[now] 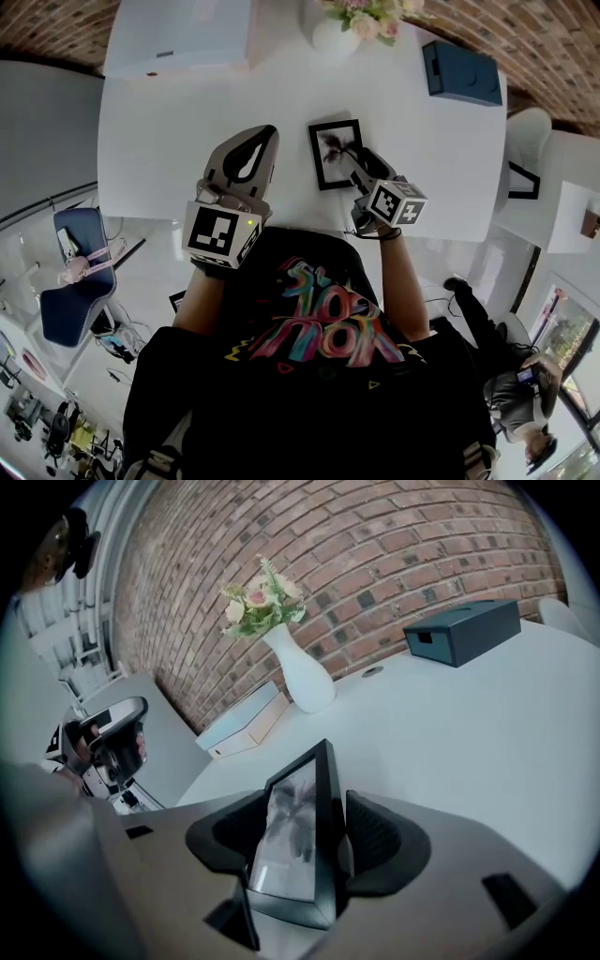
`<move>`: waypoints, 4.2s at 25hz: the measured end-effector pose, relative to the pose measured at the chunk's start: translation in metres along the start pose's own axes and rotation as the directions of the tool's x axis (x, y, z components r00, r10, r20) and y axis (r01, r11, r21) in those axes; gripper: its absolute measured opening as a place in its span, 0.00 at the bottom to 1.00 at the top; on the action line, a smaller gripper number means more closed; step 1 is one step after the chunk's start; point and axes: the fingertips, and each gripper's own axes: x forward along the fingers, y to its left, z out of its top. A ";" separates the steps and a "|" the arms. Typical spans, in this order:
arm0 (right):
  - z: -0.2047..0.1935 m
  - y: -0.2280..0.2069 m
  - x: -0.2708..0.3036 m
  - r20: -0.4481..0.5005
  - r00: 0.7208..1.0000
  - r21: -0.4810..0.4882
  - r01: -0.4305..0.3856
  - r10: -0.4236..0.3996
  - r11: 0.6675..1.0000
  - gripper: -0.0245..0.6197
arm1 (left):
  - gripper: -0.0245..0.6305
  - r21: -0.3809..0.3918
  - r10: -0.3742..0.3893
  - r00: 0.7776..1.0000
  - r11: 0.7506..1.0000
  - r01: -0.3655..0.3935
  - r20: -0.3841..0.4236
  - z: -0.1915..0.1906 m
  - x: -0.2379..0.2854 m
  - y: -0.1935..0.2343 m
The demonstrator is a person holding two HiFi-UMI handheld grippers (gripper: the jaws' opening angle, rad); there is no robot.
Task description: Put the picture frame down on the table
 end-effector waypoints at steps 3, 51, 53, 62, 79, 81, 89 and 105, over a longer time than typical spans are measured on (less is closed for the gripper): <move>0.003 -0.003 -0.004 0.014 1.000 0.010 -0.003 0.003 1.000 0.44 | 0.08 0.004 -0.002 1.000 1.000 0.002 0.001 0.001 0.001 -0.002; 0.195 0.230 -0.163 0.399 0.822 -0.620 -0.085 0.407 0.780 0.24 | 0.08 0.123 -0.073 0.978 0.991 0.049 0.195 0.107 -0.043 -0.046; 0.196 0.232 -0.168 0.412 0.818 -0.630 -0.063 0.402 0.774 0.20 | 0.08 0.129 -0.085 0.975 0.990 0.059 0.205 0.111 -0.043 -0.049; 0.194 0.230 -0.171 0.408 0.833 -0.654 -0.020 0.374 0.756 0.07 | 0.08 0.097 -0.085 0.962 0.993 0.061 0.258 0.126 -0.040 -0.052; 0.190 0.226 -0.161 0.395 0.842 -0.629 -0.043 0.367 0.776 0.06 | 0.08 0.102 -0.099 0.964 0.992 0.076 0.248 0.124 -0.039 -0.050; 0.190 0.225 -0.161 0.395 0.842 -0.624 -0.048 0.368 0.780 0.06 | 0.08 0.104 -0.101 0.964 0.992 0.078 0.246 0.123 -0.039 -0.049; 0.190 0.223 -0.159 0.396 0.843 -0.615 -0.051 0.364 0.787 0.06 | 0.08 0.109 -0.105 0.962 0.991 0.080 0.251 0.124 -0.040 -0.048; 0.193 0.211 -0.162 0.409 0.847 -0.593 -0.036 0.339 0.804 0.06 | 0.08 0.107 -0.091 0.965 0.992 0.066 0.248 0.125 -0.039 -0.045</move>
